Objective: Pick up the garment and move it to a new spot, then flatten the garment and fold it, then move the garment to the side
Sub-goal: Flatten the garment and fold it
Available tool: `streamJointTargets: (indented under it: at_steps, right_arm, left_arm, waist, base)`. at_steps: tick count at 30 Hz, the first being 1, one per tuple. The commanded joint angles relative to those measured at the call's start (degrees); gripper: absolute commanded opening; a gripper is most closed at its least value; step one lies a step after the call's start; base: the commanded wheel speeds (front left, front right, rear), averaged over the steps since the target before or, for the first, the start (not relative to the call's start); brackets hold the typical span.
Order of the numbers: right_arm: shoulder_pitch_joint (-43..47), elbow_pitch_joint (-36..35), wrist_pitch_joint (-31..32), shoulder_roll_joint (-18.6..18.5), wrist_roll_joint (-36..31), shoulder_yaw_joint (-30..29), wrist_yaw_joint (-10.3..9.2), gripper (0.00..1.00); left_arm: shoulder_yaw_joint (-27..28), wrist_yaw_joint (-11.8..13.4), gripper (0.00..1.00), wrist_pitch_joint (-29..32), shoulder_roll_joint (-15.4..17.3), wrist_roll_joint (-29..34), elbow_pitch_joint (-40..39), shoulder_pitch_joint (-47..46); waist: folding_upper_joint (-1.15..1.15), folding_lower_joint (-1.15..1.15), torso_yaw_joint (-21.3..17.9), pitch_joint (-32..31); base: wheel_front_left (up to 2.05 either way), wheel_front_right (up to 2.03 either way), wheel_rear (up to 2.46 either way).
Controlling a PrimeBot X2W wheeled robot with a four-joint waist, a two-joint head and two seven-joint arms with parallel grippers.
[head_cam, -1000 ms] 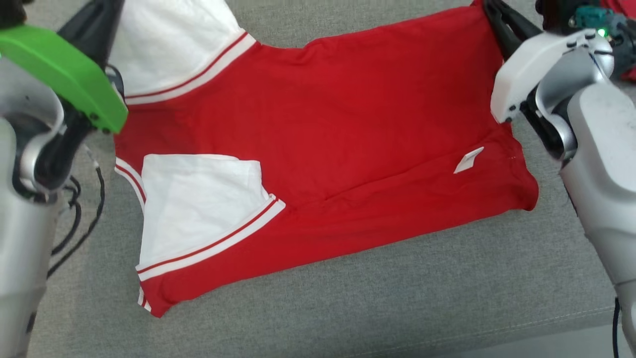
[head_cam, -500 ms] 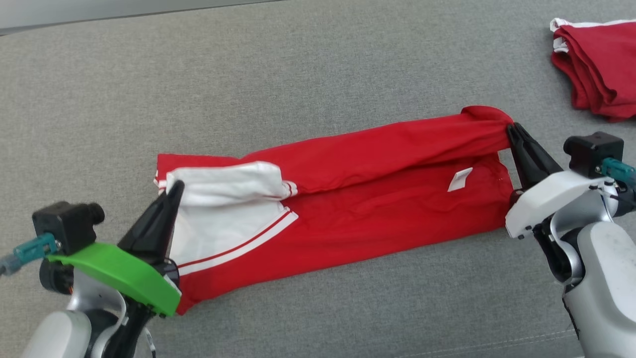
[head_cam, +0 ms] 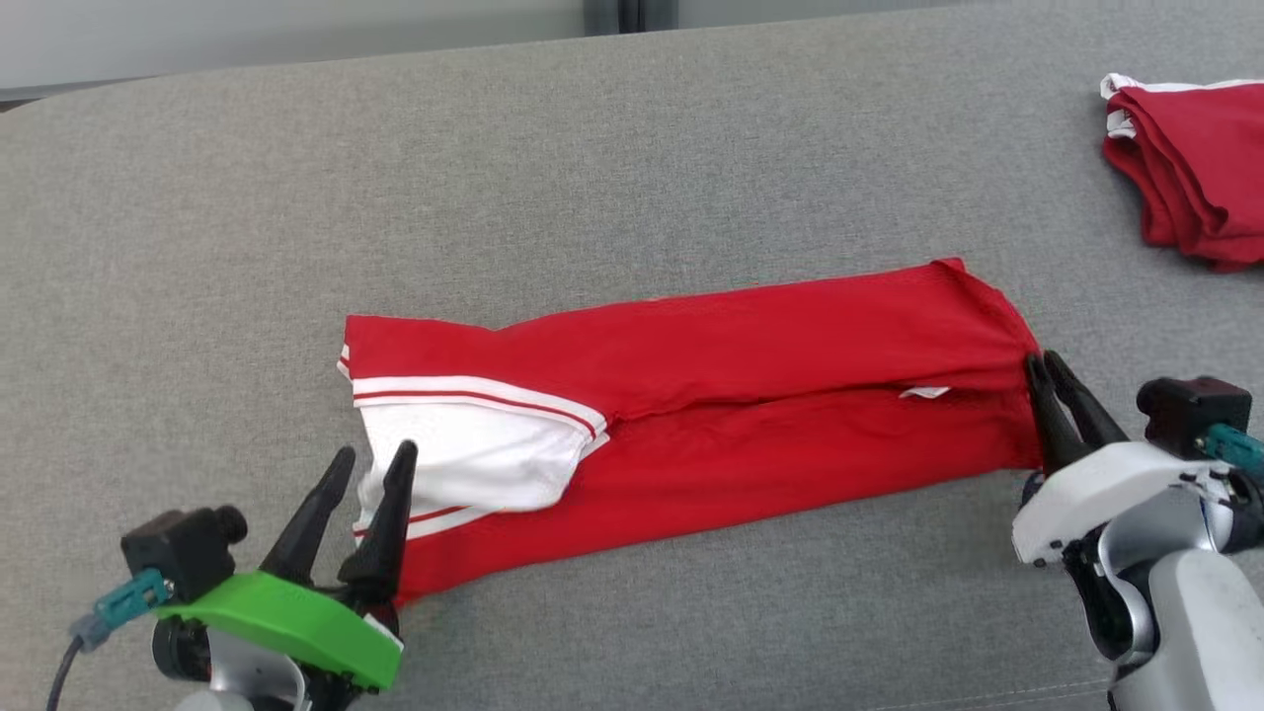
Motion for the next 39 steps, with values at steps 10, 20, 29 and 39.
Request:
streamJointTargets:
  at_steps: [10, 20, 29, 39]
  right_arm:
    - [4.2, 1.8, -3.5, 3.2, -2.3, -5.8, -0.03, 1.0]
    - [-2.7, 7.0, 1.6, 0.6, -4.0, -3.2, -0.04, 1.0]
    - [-6.3, 18.2, 7.3, -2.3, -2.5, -3.2, -0.04, 1.0]
    - [-7.7, 25.4, 9.4, -2.5, 2.2, 0.1, -0.02, 0.25]
  left_arm:
    - [2.2, 4.1, 1.0, -7.8, -1.0, 3.8, -3.8, 7.4]
    - [-0.4, 5.4, 1.0, -8.8, -2.8, 6.8, -1.5, 4.2]
    - [-1.7, 4.9, 1.0, -9.2, -4.4, 6.6, 0.8, 2.2]
    - [-1.3, 4.9, 1.0, -8.8, -3.7, 6.0, 1.9, 0.9]
  waist:
    - [0.0, 0.0, 1.2, -3.6]
    - [0.0, 0.0, 3.5, -4.5]
    - [0.0, 0.0, 7.5, -3.3]
    - [0.0, 0.0, 8.6, -3.6]
  base:
    - [0.0, 0.0, 0.0]
    - [0.0, 0.0, 0.0]
    - [0.0, 0.0, 0.0]
    - [0.0, 0.0, 0.0]
